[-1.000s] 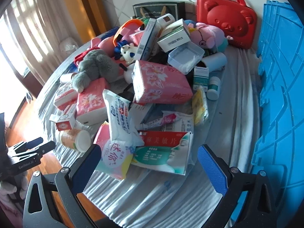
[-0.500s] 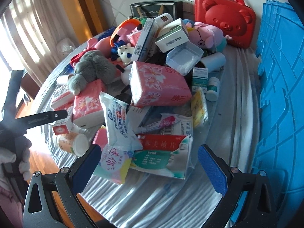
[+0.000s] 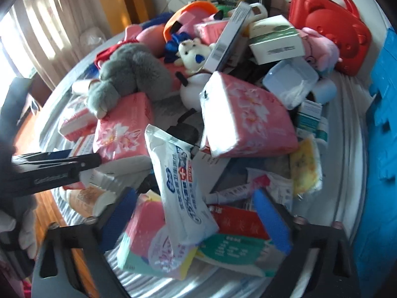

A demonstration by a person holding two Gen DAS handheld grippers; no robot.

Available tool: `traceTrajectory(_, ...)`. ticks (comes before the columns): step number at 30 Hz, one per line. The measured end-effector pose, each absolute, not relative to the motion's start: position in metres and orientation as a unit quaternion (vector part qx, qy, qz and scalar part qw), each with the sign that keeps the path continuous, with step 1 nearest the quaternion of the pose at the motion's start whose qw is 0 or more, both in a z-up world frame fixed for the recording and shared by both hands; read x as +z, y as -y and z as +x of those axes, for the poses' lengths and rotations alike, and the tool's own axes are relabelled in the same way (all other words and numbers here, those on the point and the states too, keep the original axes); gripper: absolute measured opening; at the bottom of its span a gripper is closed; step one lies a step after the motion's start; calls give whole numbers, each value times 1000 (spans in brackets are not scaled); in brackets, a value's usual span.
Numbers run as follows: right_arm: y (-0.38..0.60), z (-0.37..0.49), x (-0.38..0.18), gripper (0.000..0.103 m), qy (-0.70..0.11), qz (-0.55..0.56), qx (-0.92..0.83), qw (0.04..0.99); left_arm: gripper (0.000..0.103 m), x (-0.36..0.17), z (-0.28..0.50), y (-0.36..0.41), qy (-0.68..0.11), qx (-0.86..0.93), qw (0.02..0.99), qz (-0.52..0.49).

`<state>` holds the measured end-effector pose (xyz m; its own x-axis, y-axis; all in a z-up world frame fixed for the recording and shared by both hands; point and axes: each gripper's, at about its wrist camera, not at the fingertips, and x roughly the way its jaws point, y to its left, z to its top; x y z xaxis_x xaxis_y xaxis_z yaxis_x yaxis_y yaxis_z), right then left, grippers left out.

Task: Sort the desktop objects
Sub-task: 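Grasp the white ointment box with the left tool while the right tool grasps a white sachet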

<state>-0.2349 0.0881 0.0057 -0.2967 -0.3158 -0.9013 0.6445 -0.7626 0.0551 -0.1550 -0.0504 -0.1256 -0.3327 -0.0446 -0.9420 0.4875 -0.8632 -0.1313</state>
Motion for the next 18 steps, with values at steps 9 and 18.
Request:
traceTrajectory(9,-92,-242,43,14,-118,474,-804,340,6,-85,-138,67,-191,-823,188,501)
traceTrajectory(18,-89,-246,66,13,-114,455,-814,343,7,-84,-142,74,-195,-816,175,515)
